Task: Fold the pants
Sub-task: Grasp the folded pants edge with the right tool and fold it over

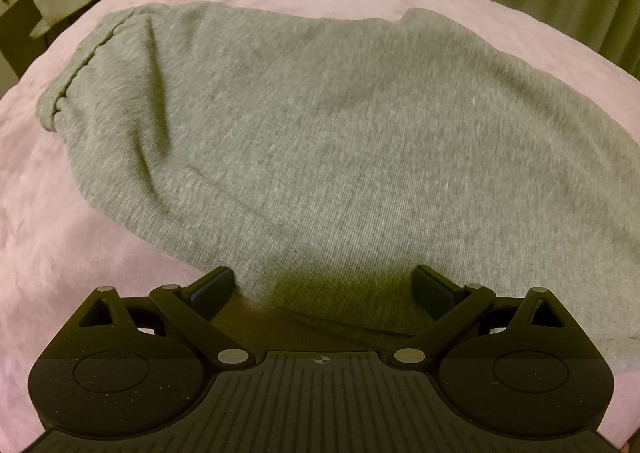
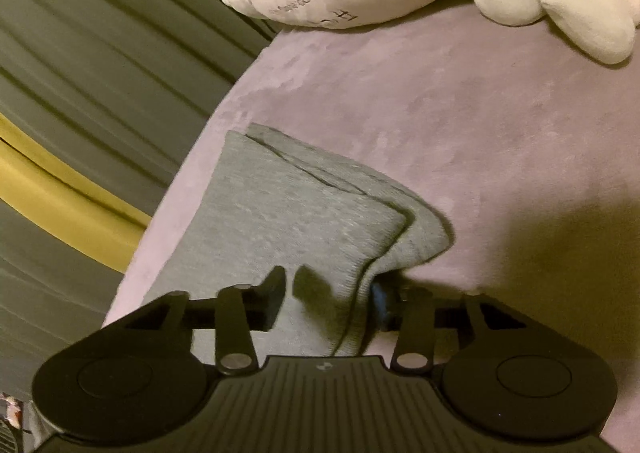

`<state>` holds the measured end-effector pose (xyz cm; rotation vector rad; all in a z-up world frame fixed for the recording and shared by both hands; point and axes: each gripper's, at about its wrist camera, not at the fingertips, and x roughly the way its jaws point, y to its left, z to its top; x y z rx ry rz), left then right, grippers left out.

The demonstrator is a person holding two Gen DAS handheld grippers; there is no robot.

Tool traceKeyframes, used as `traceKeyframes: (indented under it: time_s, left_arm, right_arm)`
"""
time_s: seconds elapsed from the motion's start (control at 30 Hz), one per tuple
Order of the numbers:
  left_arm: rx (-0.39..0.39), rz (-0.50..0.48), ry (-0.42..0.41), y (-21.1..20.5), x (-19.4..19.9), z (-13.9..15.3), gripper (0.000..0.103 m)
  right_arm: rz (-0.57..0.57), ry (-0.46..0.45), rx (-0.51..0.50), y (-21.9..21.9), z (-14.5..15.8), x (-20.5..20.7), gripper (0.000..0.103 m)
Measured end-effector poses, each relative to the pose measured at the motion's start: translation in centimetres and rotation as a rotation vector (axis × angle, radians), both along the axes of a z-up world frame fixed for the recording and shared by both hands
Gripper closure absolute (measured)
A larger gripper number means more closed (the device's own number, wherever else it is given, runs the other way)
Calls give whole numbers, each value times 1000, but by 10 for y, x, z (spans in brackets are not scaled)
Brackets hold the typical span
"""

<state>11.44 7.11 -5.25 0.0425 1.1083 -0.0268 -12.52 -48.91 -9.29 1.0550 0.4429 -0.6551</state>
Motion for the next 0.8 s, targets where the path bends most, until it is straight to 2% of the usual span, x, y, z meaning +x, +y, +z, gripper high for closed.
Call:
traceKeyframes:
  time_s: [0.17,0.23,0.27,0.33,0.43,0.6,0.63,0.7,0.8]
  left_arm:
    - [0,0,0,0,0,0,3]
    - [0,1,0,0,0,0,3]
    - [-1,1,0,0,0,0,3]
    - [0,0,0,0,0,0,3]
    - [4,-1,2,-1,0,0,3]
    - [1,1,1,-1,0,0,3]
    - [2,0,1,-1,0,0,3]
    - [1,0,1,-1,0,0,3]
    - [-2,0,0,-1,0,0,3]
  right_arm:
    - [20,30,-47,4,3,10,50]
    - [23,38,-55,2,4,13,63]
    - [21,52,-60,2,4,13,83]
    - [20,44,-50,0,3,8,87]
    - [7,-8,-10,-5,-3,0,85]
    - [-23,-35,21,-8,-10,1,83]
    - [-23,-32,23,-8,-10,2,83]
    - [-25,-33,30,-8,-7,1,90]
    - [-31,-65,29,-5,-1,-5,92]
